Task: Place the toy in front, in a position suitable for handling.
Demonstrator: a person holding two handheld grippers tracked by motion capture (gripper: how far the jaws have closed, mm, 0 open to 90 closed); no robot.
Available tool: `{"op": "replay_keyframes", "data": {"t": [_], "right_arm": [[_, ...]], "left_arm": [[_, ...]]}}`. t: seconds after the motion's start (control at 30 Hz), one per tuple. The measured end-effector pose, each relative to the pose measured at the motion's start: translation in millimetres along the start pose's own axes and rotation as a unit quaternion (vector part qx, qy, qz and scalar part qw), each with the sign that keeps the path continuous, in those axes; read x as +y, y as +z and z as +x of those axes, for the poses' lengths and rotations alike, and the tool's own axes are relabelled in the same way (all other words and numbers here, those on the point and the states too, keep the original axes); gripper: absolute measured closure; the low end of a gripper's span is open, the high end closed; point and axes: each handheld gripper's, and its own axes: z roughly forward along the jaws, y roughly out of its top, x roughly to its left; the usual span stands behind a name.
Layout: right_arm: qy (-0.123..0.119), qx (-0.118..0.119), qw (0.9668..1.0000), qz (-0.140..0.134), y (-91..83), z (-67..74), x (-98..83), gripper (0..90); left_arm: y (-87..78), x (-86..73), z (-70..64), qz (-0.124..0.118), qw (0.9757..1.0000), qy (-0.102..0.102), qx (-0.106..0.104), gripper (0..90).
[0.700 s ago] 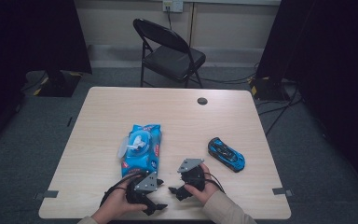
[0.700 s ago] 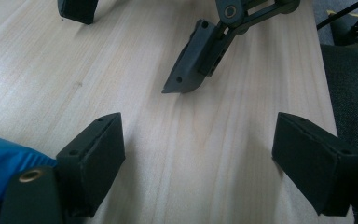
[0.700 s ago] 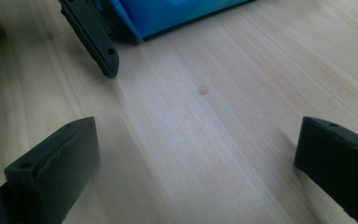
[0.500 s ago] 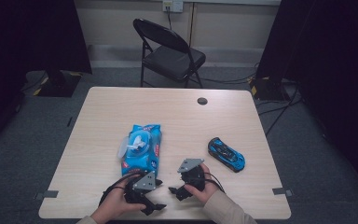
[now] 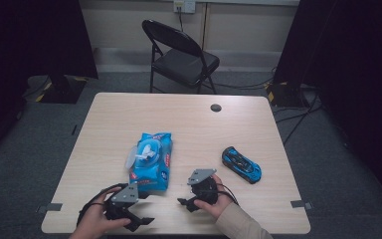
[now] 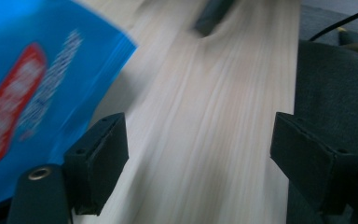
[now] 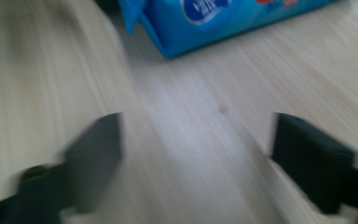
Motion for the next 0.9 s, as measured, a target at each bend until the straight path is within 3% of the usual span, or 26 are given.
{"op": "replay_keyframes", "data": {"t": [0.07,0.1,0.13,0.17,0.2,0.23,0.3,0.37,0.4,0.53,0.7,0.9], "right_arm": [[-0.002,0.009,0.9999,-0.009,-2.4,4.1,6.5,20.4],[-0.002,0.013,0.9998,-0.017,-3.5,5.6,9.8,20.2],[-0.001,0.018,0.9996,-0.023,-3.9,6.5,12.9,11.3],[0.0,0.022,0.9994,-0.025,-3.7,7.0,14.9,9.9],[0.0,0.022,0.9994,-0.025,-3.7,7.0,14.9,9.9],[0.0,0.027,0.9993,-0.025,-1.2,7.4,19.8,18.0],[0.0,0.028,0.9993,-0.026,4.1,8.4,22.4,13.1],[-0.001,0.031,0.9992,-0.024,7.2,9.3,23.4,16.3],[-0.004,0.037,0.9991,-0.02,13.1,11.6,25.3,13.8],[-0.001,0.047,0.9987,-0.018,22.3,13.7,30.3,14.7],[-0.007,0.044,0.9989,-0.014,30.3,9.9,38.3,14.8],[0.003,0.036,0.9993,-0.012,36.6,3.3,42.8,18.6]], "left_arm": [[-8.9,-4.8,3.5,0.008,0.9997,0.0,0.023,19.2],[-8.9,-4.8,3.5,0.008,0.9997,0.0,0.023,19.4],[-15.0,-8.2,8.3,0.013,0.9992,-0.006,0.037,19.4],[-18.5,-10.2,12.3,0.014,0.9986,-0.011,0.049,19.4],[-18.5,-10.2,12.3,0.014,0.9986,-0.011,0.049,19.6],[-21.2,-11.5,15.9,0.018,0.9981,-0.016,0.057,20.4],[-27.8,-16.1,24.6,0.013,0.998,-0.03,0.054,27.7],[-29.2,-16.9,25.9,0.017,0.9975,-0.031,0.061,22.0],[-34.9,-18.5,29.4,0.034,0.9961,-0.023,0.078,19.8],[-34.6,-23.8,40.0,0.014,0.9949,-0.048,0.088,20.4],[-23.2,-21.0,50.1,0.006,0.9949,-0.063,0.079,19.0],[-17.1,-13.3,57.6,0.008,0.995,-0.059,0.08,19.0]]}}
